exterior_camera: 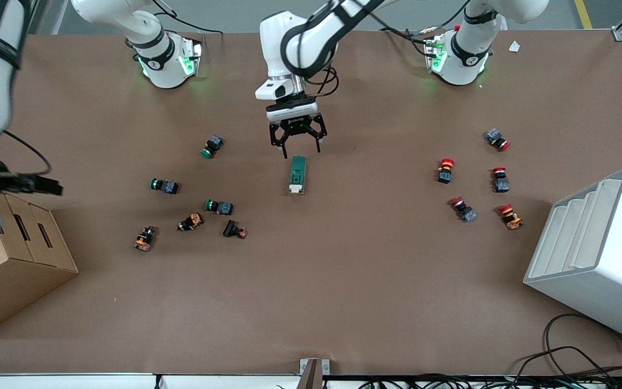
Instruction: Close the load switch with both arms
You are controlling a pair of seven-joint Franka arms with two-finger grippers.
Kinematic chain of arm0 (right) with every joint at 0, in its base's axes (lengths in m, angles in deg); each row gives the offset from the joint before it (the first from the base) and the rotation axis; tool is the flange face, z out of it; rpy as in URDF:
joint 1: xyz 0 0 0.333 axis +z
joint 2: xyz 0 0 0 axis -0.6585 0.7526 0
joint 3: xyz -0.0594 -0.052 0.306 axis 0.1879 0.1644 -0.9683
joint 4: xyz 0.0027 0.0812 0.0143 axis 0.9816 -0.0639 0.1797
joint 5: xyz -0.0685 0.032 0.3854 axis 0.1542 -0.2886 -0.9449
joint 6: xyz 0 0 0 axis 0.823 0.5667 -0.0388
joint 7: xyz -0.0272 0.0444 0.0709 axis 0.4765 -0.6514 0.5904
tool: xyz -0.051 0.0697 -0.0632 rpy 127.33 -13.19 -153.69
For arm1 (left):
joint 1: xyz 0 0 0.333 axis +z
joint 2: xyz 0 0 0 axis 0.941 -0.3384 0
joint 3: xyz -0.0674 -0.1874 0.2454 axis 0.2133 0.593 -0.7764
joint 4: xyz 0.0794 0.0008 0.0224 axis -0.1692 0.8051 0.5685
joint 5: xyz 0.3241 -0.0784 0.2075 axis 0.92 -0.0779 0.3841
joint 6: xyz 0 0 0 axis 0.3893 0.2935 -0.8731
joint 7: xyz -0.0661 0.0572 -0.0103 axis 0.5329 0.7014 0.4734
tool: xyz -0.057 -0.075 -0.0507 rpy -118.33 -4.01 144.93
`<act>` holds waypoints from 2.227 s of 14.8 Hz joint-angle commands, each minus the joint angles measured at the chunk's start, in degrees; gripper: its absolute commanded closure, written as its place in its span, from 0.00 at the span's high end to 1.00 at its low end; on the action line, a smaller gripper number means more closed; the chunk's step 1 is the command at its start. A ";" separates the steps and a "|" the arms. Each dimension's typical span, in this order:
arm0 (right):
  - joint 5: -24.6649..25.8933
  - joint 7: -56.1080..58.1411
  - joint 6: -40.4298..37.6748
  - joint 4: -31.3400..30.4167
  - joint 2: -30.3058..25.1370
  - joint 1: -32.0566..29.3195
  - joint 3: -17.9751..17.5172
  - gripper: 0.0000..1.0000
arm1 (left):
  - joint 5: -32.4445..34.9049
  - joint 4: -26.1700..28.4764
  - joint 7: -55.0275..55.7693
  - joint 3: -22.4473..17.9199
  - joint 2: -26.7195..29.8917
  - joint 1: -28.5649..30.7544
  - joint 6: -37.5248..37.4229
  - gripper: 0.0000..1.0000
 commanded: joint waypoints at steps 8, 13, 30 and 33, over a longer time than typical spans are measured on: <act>0.41 0.93 -8.91 9.31 0.17 0.94 1.73 1.00 | -32.97 -15.62 -58.27 0.24 12.51 22.93 -17.76 1.00; 0.50 1.29 -9.09 6.33 -4.93 0.77 0.07 1.00 | -43.33 -17.84 -79.73 -0.37 17.95 35.95 -23.50 1.00; 13.16 -5.92 0.93 -15.12 -28.93 -37.47 -48.45 1.00 | -54.52 -2.89 -100.16 -15.23 32.38 40.54 -29.22 1.00; 14.03 -5.92 0.93 -15.21 -29.37 -33.63 -45.84 1.00 | -54.61 -4.21 -100.25 -15.23 32.20 41.32 -29.83 1.00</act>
